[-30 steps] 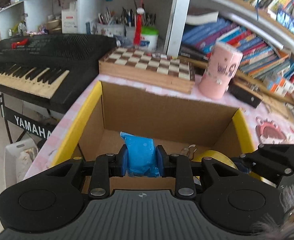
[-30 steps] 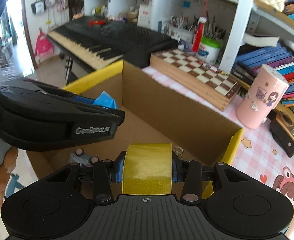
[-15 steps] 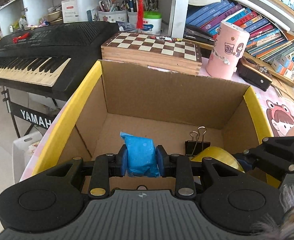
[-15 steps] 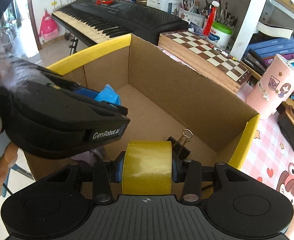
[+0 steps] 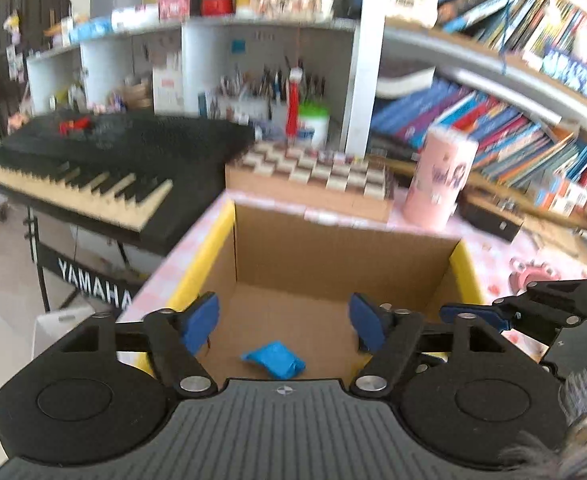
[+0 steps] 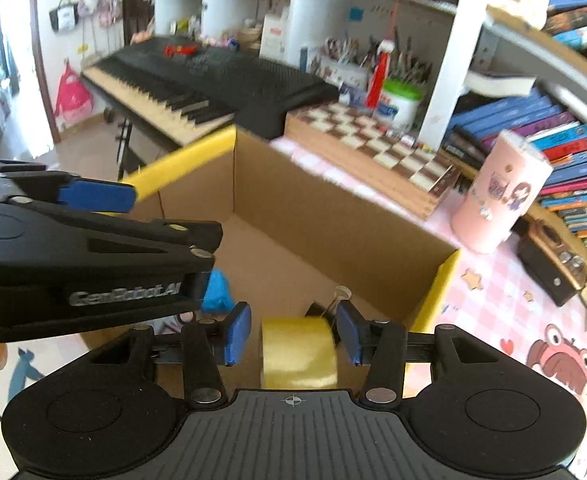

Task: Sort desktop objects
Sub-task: 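Lower both tools into the yellow box and open them, releasing toy and tape, then withdraw both open tools from the box back toward the tablecloth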

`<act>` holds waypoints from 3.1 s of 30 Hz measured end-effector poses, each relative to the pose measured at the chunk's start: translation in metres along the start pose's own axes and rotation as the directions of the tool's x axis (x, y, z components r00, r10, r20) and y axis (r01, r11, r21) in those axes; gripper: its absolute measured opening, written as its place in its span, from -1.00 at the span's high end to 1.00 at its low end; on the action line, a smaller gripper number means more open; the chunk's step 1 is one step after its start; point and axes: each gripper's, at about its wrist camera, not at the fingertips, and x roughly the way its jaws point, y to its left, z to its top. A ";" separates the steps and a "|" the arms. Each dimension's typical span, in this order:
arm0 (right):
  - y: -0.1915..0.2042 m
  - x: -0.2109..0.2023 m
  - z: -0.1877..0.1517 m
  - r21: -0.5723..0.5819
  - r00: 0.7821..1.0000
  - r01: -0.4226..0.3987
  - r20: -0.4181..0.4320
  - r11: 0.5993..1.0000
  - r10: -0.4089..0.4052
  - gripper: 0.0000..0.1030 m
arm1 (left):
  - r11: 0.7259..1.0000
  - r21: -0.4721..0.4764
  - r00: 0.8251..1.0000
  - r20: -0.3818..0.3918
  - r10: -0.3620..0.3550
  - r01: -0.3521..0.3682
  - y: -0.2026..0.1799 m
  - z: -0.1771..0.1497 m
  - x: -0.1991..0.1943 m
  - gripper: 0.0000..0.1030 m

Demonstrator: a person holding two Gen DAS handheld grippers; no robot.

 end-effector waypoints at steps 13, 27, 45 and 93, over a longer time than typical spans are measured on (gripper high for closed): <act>-0.008 -0.086 -0.006 0.115 0.975 0.068 0.203 0.991 -0.091 0.05 | 0.999 0.030 0.975 0.221 -0.029 0.023 -0.003 0.001 -0.098 -0.88; 0.004 -0.163 -0.077 0.301 0.946 0.125 0.252 0.945 -0.205 0.05 | 1.000 0.003 0.977 0.213 -0.018 0.018 0.005 -0.059 -0.171 -1.00; 0.048 -0.203 -0.166 0.379 0.958 0.194 0.124 0.905 -0.258 0.05 | 0.997 0.062 0.992 0.114 -0.052 0.046 -0.004 -0.145 -0.222 -1.00; -0.043 -0.211 -0.267 0.521 0.911 0.409 -0.187 0.749 -0.367 -0.10 | 0.928 0.229 0.952 -0.150 -0.266 0.296 -0.151 -0.177 -0.158 -1.00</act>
